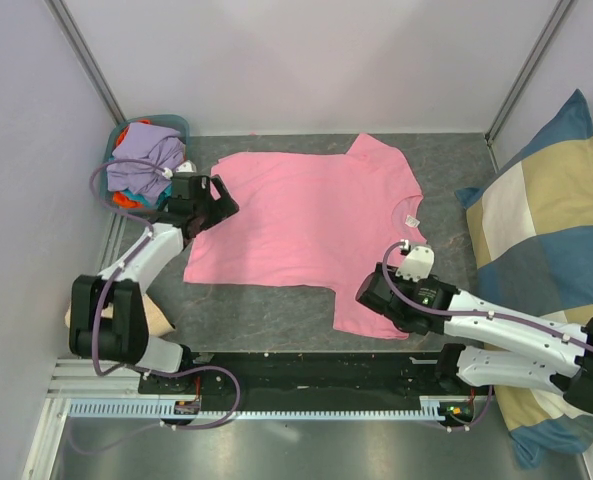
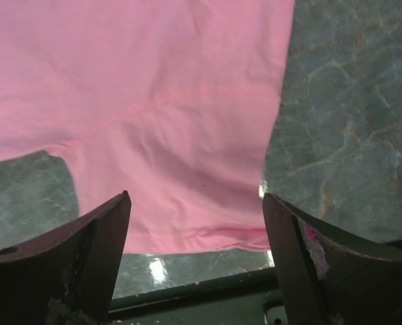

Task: Fold and stack the t-shirts
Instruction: Flatten the tshirt out

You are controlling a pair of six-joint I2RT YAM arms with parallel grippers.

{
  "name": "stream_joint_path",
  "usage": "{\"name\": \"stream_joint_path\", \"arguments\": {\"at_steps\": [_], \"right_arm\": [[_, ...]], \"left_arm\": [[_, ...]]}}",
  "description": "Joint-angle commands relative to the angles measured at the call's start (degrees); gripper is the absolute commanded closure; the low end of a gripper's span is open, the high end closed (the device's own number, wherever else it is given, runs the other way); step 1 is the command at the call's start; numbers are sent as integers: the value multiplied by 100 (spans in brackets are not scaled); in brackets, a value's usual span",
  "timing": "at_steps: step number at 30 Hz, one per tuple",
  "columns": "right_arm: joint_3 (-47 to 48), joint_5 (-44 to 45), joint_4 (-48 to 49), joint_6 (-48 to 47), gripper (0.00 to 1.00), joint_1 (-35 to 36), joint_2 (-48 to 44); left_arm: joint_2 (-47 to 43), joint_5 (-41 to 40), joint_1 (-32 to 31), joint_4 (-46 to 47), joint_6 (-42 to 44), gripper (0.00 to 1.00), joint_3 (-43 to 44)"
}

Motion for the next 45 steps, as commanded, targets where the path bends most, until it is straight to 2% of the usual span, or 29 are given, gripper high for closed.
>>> {"name": "stream_joint_path", "arguments": {"at_steps": [1,7,15,21,24,29,33,36,42,45], "right_arm": [[-377,-386,-381,793,13,115,168],[-579,-291,-433,1172,12,308,177],[-553,-97,-592,1664,13,458,151],[246,499,-1031,1612,13,502,492],[431,527,-1067,1594,13,502,572],[-251,369,-137,1559,13,510,432],[-755,342,-73,1954,14,484,3],[-983,167,-91,1824,14,248,-165],[-878,-70,-30,1822,14,141,430],[-1080,-211,321,1866,13,141,625]], "left_arm": [[-669,208,-47,-158,194,0,98],[-1171,402,-100,-176,256,0,-297],[-1391,586,-117,-159,256,0,-657],[-1540,683,-118,-132,264,0,-816],[-1567,683,-118,-123,282,0,-860],[-1523,797,-118,-106,247,0,-904],[-1532,824,-118,-115,273,0,-922],[-1444,876,-117,-88,247,0,-913],[-1303,991,-126,-36,194,0,-922],[-1321,1000,-126,-36,203,0,-930]]}}
